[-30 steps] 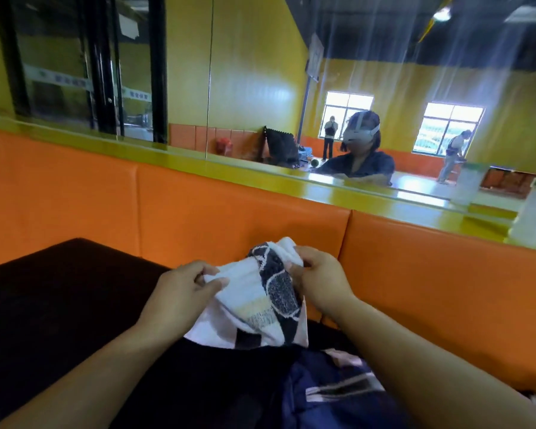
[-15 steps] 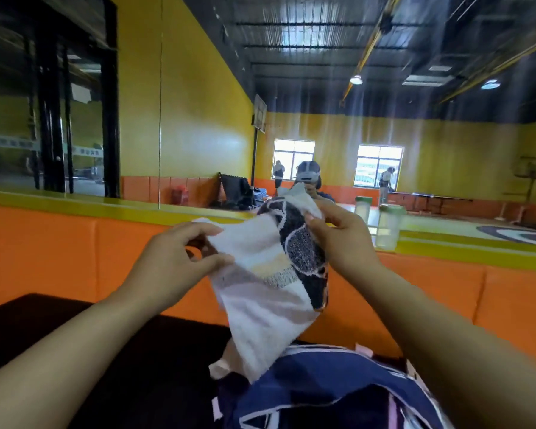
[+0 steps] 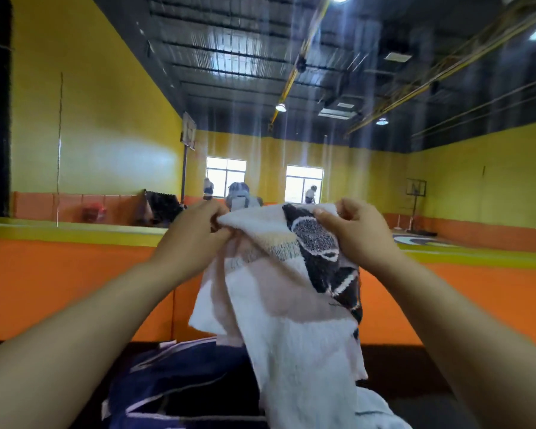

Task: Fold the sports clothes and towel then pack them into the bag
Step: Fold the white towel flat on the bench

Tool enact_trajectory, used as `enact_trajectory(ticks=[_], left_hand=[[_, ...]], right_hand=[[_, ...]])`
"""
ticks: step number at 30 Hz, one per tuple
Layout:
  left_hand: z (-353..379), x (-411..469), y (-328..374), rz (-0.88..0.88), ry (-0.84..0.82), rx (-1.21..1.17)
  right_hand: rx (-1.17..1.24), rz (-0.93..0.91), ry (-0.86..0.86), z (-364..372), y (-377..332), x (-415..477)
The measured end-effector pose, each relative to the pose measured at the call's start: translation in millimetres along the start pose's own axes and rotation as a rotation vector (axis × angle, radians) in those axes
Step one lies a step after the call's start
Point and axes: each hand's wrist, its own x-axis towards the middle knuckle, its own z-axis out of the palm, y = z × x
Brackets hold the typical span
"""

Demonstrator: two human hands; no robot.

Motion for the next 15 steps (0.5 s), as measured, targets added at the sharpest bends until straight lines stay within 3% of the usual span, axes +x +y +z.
enact_trajectory(ticks=[8,15], left_hand=[[82,-19,40,-0.207,-0.252,-0.188],[136,-29,65,-0.493,-0.338,-0.566]], right_hand=[[-0.329,0.160,-0.132,-49,55,-44],[-0.257,0.306,-0.033,-68,109,-72]])
